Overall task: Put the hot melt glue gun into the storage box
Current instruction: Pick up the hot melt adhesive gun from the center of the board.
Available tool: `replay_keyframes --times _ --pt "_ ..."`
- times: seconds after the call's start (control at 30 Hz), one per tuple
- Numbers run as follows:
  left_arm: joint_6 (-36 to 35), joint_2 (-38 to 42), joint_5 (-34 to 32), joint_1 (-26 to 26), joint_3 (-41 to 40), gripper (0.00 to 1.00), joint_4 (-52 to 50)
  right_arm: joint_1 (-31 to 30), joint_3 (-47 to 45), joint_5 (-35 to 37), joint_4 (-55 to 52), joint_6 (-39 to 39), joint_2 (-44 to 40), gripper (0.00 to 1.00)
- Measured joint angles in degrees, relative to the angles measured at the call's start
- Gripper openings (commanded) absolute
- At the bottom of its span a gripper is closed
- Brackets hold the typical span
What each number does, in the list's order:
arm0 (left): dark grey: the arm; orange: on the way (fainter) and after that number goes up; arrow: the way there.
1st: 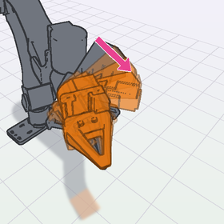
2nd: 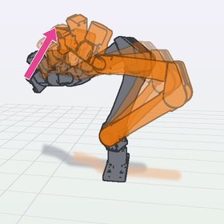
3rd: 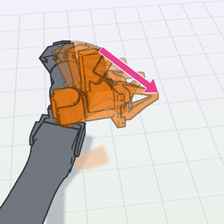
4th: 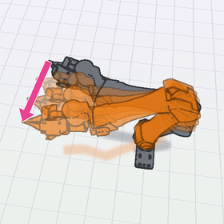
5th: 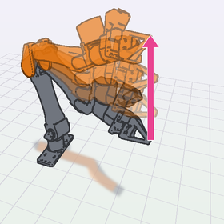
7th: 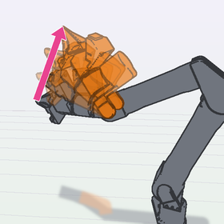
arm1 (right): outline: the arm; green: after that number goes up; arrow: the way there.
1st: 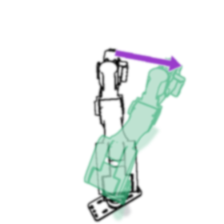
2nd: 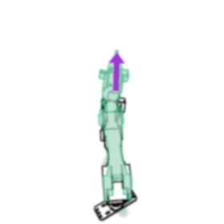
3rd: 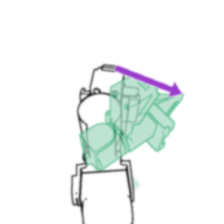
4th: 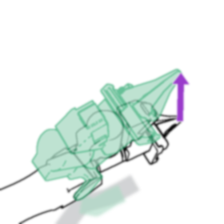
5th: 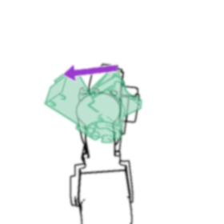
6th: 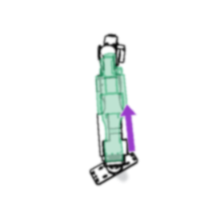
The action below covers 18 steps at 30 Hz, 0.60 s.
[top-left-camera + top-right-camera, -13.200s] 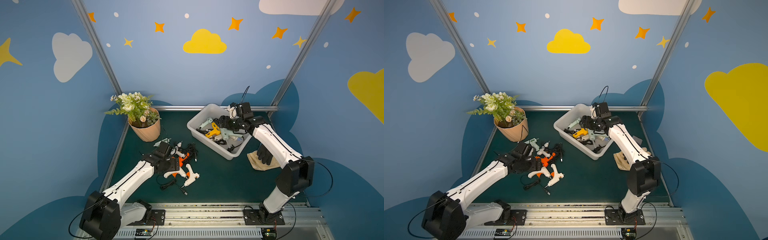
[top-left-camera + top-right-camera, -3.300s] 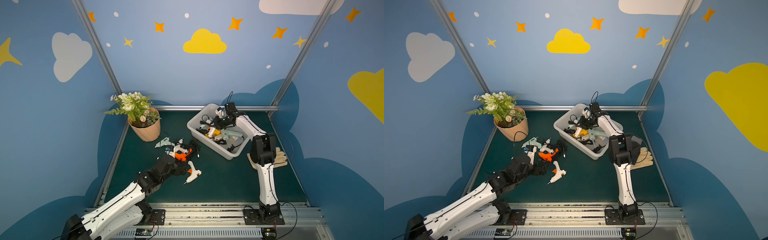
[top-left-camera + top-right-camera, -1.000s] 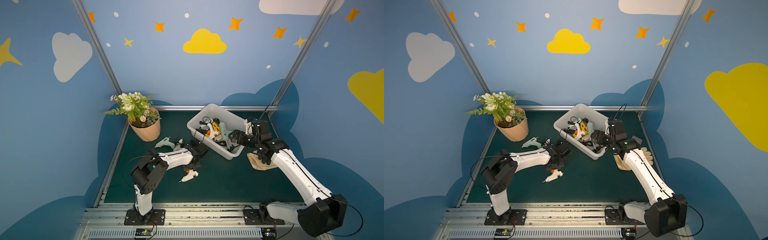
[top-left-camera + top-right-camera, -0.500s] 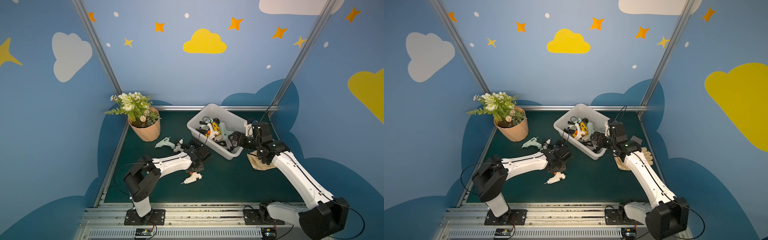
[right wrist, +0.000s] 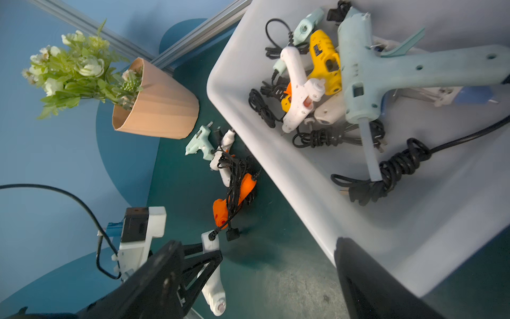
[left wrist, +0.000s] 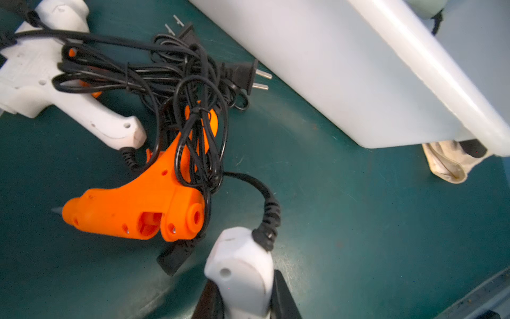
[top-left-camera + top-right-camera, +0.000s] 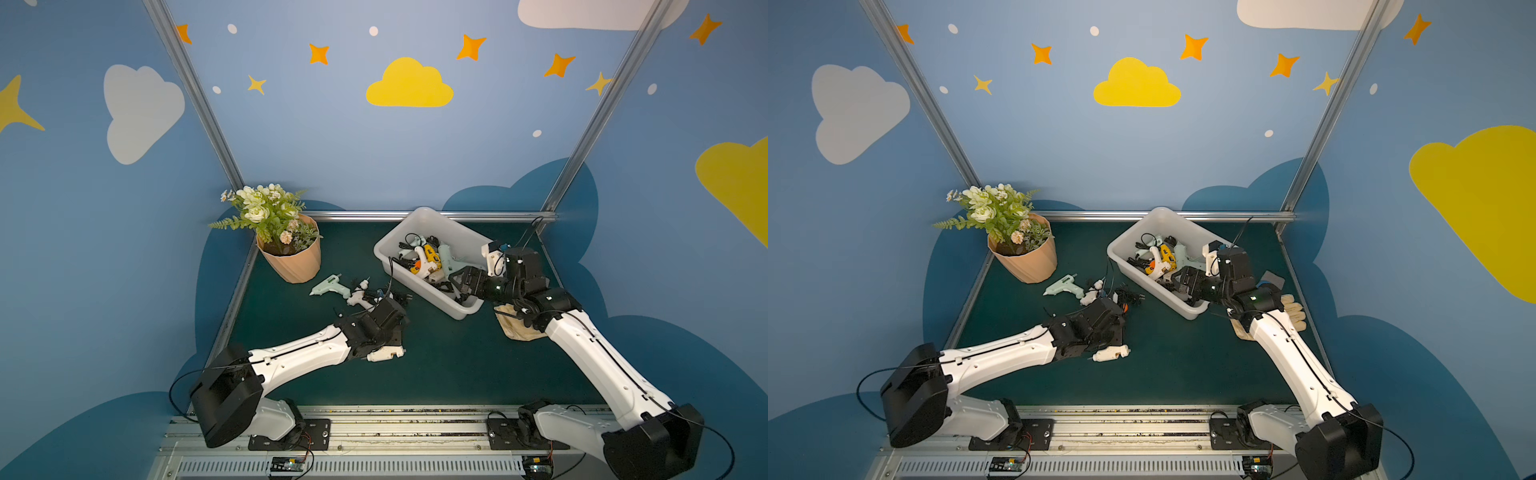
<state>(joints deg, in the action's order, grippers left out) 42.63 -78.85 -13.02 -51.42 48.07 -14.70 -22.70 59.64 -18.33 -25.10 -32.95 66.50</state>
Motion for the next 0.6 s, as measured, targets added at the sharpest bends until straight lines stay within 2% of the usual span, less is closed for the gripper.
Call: replay_keyframes --times 0.3,0.5,0.6 --pt "-8.37 7.67 5.86 0.0 -5.33 0.03 11.47 -4.74 -0.17 -2.8 2.71 -0.28 1.27 0.85" --pt "-11.82 15.26 6.58 0.22 -5.38 0.03 13.05 -5.53 -0.17 -2.86 3.06 -0.28 2.05 0.85" --pt "-11.58 17.86 7.28 2.43 -4.72 0.03 12.2 -5.55 -0.04 -2.82 3.08 -0.28 2.05 0.85"
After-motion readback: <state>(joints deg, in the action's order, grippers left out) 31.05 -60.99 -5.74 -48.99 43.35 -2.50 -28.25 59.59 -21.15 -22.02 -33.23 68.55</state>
